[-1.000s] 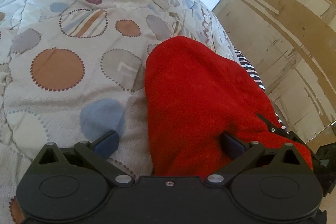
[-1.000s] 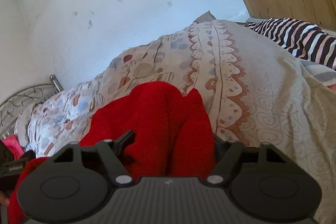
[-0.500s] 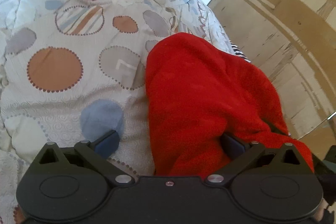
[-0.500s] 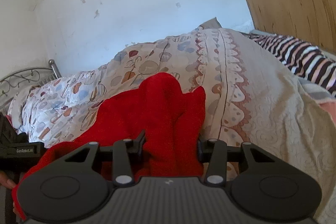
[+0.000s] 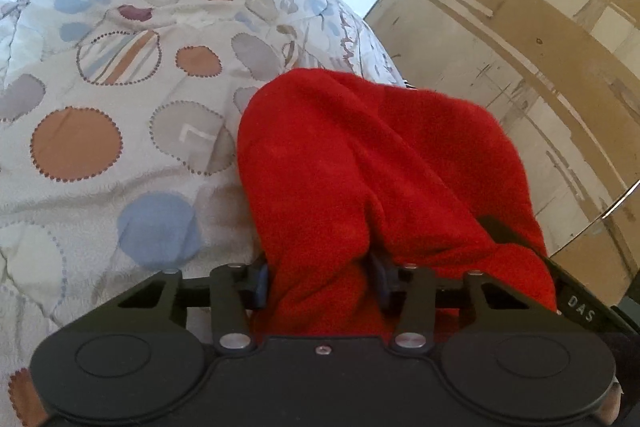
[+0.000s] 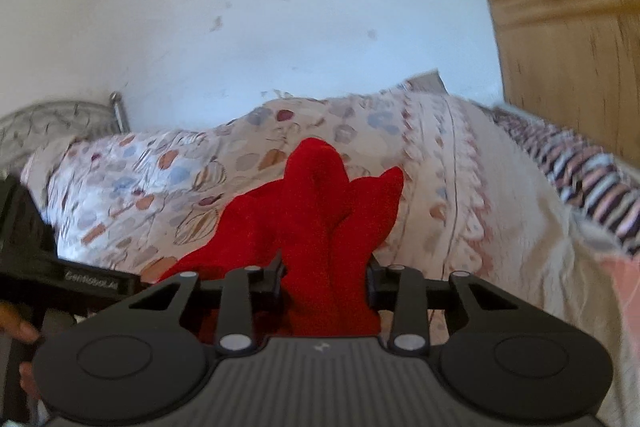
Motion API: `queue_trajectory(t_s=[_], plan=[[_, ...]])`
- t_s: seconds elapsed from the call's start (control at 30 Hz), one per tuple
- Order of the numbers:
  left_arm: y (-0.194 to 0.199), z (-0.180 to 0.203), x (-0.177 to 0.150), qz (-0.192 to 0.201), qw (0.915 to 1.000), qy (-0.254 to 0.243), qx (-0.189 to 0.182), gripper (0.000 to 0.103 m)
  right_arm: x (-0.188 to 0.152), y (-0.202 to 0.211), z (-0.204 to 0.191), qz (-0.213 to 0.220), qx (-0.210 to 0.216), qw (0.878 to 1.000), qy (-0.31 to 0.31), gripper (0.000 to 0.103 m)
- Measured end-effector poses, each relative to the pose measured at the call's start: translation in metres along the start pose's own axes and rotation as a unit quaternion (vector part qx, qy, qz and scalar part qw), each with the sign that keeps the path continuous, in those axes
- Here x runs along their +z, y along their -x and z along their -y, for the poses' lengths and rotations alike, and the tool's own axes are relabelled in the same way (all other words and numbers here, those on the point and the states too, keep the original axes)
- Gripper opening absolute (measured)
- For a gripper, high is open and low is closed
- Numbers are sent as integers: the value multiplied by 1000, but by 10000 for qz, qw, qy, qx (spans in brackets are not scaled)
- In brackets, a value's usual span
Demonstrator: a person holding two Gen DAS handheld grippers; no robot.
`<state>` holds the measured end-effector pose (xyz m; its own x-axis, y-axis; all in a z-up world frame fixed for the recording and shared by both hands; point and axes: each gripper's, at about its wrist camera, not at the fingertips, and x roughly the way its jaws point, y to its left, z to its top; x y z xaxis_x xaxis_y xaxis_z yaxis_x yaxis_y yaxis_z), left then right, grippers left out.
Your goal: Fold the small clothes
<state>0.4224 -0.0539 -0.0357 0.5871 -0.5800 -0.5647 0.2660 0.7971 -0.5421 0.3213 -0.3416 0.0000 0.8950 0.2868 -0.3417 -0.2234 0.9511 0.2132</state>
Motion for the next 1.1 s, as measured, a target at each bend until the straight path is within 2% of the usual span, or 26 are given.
queue_trajectory(t_s=[0.13, 0.27, 0.47, 0.6, 0.7, 0.87, 1.0, 1.1], plan=[[13, -3, -4, 143, 9996, 155, -164, 38, 5, 15, -21, 188, -40, 9993, 325, 38], [36, 7, -8, 359, 9992, 117, -117, 34, 16, 33, -41, 409, 10, 9979, 499, 37], [86, 22, -2, 735, 9973, 44, 57, 32, 42, 49, -70, 694, 322, 9959, 476, 37], [135, 20, 10, 1123, 9933, -27, 260, 32, 58, 45, -88, 853, 779, 9932, 114, 37], [170, 15, 21, 1315, 9898, -85, 543, 32, 68, 26, -100, 821, 1208, 9884, -413, 37], [204, 1, 41, 1488, 9790, -299, 1357, 32, 75, -23, -128, 577, 1632, 9822, -726, 37], [198, -23, 53, 1384, 9740, -291, 1767, 32, 72, -71, -143, 176, 1688, 9832, -677, 38], [178, -54, 55, 1154, 9754, -14, 1880, 33, 57, -114, -139, -316, 1559, 9846, -731, 39]])
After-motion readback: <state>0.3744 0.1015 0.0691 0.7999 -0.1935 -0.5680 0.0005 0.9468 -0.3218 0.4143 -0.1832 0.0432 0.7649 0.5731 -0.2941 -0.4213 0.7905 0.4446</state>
